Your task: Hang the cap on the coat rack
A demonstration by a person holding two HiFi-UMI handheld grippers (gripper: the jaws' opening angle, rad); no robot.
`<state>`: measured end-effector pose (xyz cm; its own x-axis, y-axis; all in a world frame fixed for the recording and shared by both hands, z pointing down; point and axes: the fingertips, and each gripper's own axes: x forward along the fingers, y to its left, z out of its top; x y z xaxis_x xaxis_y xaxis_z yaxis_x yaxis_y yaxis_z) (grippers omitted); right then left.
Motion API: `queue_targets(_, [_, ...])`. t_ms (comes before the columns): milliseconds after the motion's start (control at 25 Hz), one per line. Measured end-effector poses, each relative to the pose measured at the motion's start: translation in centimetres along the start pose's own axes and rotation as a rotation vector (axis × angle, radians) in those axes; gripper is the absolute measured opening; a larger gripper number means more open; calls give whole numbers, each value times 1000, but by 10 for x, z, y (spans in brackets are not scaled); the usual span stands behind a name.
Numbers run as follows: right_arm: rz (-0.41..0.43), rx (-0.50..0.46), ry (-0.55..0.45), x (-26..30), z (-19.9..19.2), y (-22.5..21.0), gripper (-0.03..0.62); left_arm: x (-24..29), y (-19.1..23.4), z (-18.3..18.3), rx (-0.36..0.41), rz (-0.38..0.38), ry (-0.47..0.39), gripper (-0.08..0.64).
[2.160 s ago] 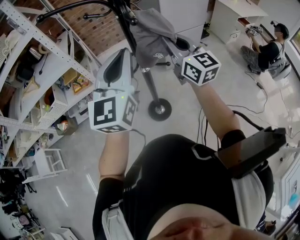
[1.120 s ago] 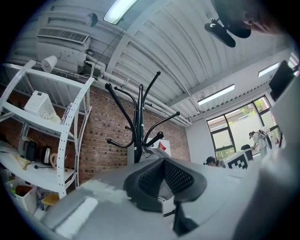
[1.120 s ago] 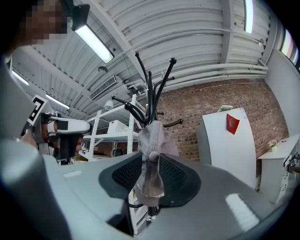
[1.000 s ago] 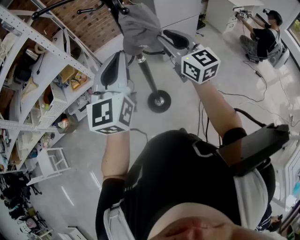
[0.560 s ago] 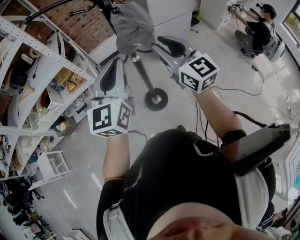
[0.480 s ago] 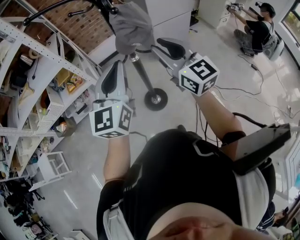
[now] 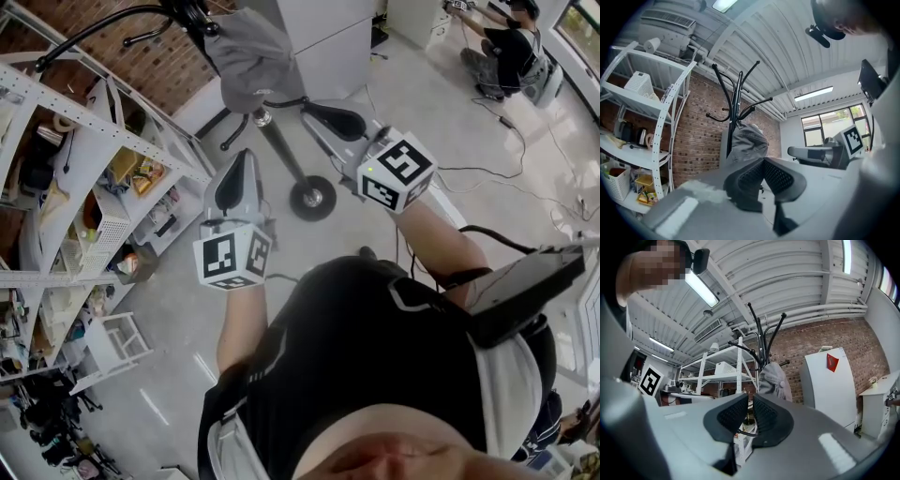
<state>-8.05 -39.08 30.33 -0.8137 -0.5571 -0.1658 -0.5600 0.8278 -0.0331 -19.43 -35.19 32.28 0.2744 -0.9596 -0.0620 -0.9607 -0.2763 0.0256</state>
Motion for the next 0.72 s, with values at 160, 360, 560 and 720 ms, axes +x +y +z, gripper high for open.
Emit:
queue_targets(160, [-6, 11, 23, -2, -11, 6, 37, -6, 8, -10, -6, 7, 5, 0])
queue_targets(360, [-14, 58, 24, -5, -22, 14, 26, -15, 12, -23, -11, 10, 23, 1])
queue_targets(560, [7, 71, 44, -4, -33, 26, 20, -23, 14, -42, -31, 21, 56, 2])
queue_targets(720, [1, 63, 64, -4, -40, 27, 18, -31, 21, -52, -62, 34, 66, 2])
